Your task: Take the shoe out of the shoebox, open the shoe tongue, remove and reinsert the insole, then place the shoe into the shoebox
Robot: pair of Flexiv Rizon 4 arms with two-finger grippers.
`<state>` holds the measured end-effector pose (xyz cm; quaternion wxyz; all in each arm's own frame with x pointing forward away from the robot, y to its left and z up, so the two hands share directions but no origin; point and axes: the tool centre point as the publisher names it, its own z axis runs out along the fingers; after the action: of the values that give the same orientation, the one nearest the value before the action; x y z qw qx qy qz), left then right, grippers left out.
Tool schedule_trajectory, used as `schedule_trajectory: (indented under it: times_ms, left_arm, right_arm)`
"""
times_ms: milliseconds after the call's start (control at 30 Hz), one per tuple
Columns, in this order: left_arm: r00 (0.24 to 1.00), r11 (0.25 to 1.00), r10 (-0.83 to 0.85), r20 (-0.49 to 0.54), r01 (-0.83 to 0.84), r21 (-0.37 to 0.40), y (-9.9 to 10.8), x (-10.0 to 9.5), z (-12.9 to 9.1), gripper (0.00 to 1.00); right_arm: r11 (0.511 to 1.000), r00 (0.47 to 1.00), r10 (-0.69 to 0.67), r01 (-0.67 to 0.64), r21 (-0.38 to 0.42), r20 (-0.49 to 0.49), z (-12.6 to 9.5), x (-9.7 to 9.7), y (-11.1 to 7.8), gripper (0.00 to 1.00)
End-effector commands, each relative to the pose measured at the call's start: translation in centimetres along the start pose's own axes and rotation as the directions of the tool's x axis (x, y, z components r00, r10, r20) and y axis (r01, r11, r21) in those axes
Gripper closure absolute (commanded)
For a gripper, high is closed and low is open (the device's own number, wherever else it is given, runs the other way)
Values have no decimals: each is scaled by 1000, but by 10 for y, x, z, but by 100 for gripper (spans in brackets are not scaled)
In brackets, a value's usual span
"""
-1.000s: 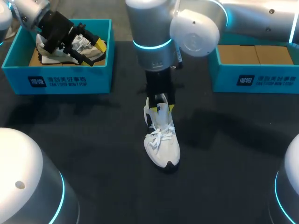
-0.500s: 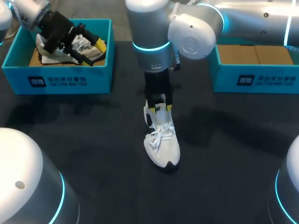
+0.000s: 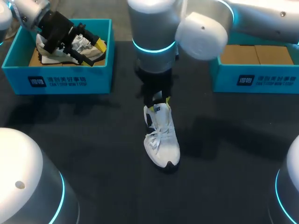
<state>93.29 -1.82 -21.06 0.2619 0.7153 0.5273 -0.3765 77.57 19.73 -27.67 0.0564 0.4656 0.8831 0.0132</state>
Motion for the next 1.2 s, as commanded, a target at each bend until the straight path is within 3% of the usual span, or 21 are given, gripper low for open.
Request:
schedule_trajectory:
  times_ms: [33, 67, 933, 967, 1067, 1200]
  left_arm:
    - [1000, 1000, 1, -3, -1, 1, 0, 0, 0, 0]
    - [1000, 1000, 1, -3, -1, 1, 0, 0, 0, 0]
    - [1000, 1000, 1, -3, -1, 1, 0, 0, 0, 0]
    - [1000, 1000, 1, -3, -1, 1, 0, 0, 0, 0]
    - [1000, 1000, 1, -3, -1, 1, 0, 0, 0, 0]
    - [1000, 1000, 1, -3, -1, 1, 0, 0, 0, 0]
  right_arm:
    - [946, 947, -321, 322, -41, 12, -1, 1, -3, 28]
    - [943, 943, -331, 331, -32, 24, -1, 1, -2, 0]
    - [943, 942, -330, 332, -20, 52, 0, -2, 0, 0]
    - [934, 937, -347, 349, -76, 45, 1, -3, 1, 0]
    - [878, 886, -459, 464, -116, 68, 2, -11, 6, 0]
    - [771, 777, -625, 629, -98, 75, 5, -19, 18, 0]
